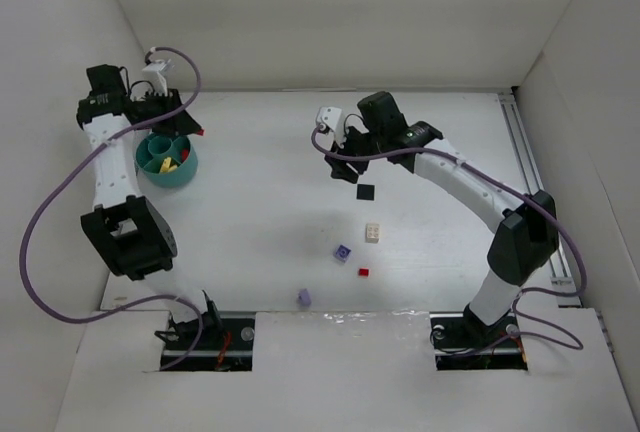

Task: Sort the legos into containers by color

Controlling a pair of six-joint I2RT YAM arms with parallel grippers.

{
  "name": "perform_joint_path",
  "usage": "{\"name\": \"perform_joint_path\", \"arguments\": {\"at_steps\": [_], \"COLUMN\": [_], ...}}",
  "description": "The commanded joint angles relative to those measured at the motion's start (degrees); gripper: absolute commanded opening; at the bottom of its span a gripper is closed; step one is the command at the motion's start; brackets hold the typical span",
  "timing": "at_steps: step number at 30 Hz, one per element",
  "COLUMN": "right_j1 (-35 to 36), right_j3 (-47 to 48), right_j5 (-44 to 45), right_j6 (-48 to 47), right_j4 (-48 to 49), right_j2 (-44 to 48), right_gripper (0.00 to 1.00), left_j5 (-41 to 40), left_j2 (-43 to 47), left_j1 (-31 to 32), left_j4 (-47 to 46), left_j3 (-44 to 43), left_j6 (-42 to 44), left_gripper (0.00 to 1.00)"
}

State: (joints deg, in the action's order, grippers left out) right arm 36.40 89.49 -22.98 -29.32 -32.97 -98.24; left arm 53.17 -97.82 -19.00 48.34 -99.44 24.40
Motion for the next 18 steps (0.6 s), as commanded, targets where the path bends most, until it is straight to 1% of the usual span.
{"name": "perform_joint_path", "arguments": {"at_steps": [1,3,7,11,14,18], "right_j1": [-0.5,-0.5,-0.5,-0.5,-0.5,-0.5], "right_j3": [-0.6,-0.6,-0.6,2.0,2.0,2.5], "right_j5": [-2.8,-2.8,-2.8,-2.8,-2.8,-2.8], "right_j6": [-0.1,0.4,0.4,0.4,0.4,0.4], "right_j4": [-0.3,-0.3,-0.3,-2.2,-2.2,-2.2], "right_j2": [1.7,1.7,0.9,-0.8,-0.8,-0.8], "right_gripper": [0.65,0.65,0.65,0.65,0.65,0.65], "left_j5": [-7.4,-10.4,-14.7,-17.7,-20.1,-21.5], "left_j2": [-4.4,-5.6,-6.2,-8.6,-9.1,-11.0], "left_j1": [-2.6,-3.2,-3.2,-3.2,-3.2,-3.2], "left_j4": [7.8,6.3,0.1,-0.4,-3.2,-3.7], "left_j3": [-6.5,-8.1,-7.6,-8.9,-8.9,-9.5], "left_j6": [8.2,8.2,6.7,6.2,6.2,5.6], "left_gripper": [0.05,0.05,0.05,0.05,0.06,0.08]}}
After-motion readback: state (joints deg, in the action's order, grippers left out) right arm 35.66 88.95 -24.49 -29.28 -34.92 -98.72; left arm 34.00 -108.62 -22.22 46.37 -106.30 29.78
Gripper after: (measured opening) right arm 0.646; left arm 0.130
